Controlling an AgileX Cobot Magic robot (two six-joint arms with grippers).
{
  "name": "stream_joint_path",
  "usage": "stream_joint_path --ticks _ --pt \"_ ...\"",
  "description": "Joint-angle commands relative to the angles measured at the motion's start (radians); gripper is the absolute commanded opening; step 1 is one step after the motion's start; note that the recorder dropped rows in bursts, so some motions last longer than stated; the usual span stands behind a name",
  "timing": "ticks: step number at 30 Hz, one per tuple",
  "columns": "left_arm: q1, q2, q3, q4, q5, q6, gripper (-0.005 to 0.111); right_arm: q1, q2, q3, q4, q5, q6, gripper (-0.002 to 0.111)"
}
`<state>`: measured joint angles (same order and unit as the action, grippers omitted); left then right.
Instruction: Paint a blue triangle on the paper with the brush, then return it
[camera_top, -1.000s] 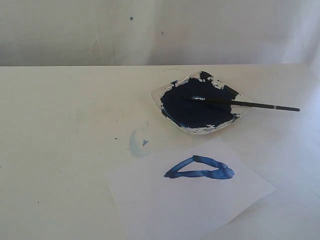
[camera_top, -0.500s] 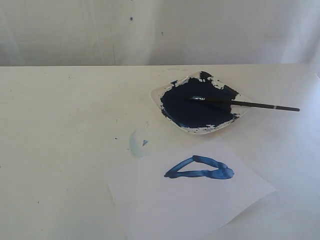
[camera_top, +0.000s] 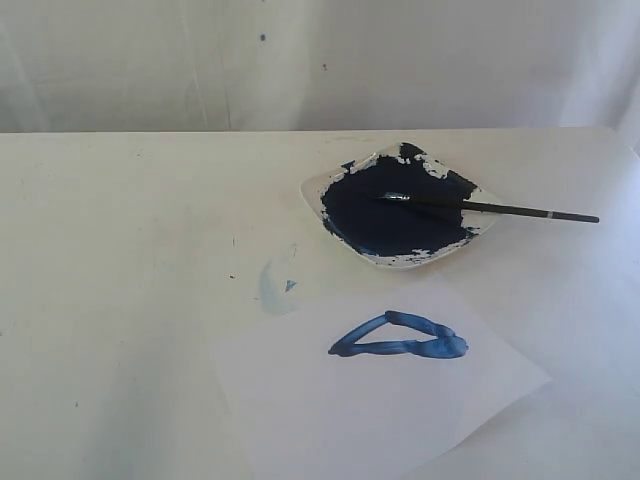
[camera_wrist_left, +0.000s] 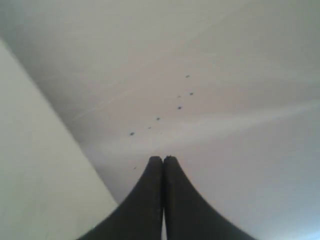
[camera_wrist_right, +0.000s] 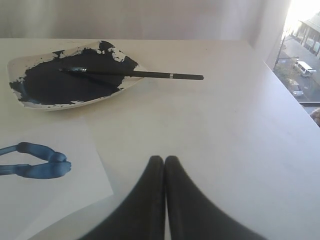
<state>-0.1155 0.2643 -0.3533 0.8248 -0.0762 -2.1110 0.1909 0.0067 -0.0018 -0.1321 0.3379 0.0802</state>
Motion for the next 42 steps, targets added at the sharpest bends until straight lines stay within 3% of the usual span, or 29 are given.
stream_joint_path --ticks 1,7,12,14,19,24,27,33,42 --pt "0.005 -0.019 0.137 -0.24 0.025 0.056 0.0 0.006 -0.007 0.002 0.002 -0.001 -0.006 0.0" --pt "0.005 -0.09 0.298 -0.702 0.115 0.408 0.0 0.006 -0.007 0.002 0.002 -0.001 -0.006 0.0" --pt "0.009 -0.167 0.353 -0.757 0.181 0.675 0.0 0.006 -0.007 0.002 0.002 -0.001 -0.006 0.0" --pt "0.021 -0.199 0.353 -0.757 0.238 0.904 0.0 0.006 -0.007 0.002 0.002 -0.001 -0.006 0.0" --pt "0.045 -0.264 0.353 -0.757 0.263 1.67 0.0 0.006 -0.007 0.002 0.002 -0.001 -0.006 0.0" --pt "0.045 -0.264 0.353 -0.794 0.314 2.135 0.0 0.006 -0.007 0.002 0.002 -0.001 -0.006 0.0" --pt "0.045 -0.264 0.353 -0.794 0.314 2.205 0.0 0.006 -0.007 0.002 0.002 -0.001 -0.006 0.0" --pt "0.045 -0.264 0.353 -0.825 0.323 2.184 0.0 0.006 -0.007 0.002 0.002 -0.001 -0.006 0.0" --pt "0.073 -0.264 0.353 -0.825 0.33 1.993 0.0 0.006 -0.007 0.002 0.002 -0.001 -0.006 0.0"
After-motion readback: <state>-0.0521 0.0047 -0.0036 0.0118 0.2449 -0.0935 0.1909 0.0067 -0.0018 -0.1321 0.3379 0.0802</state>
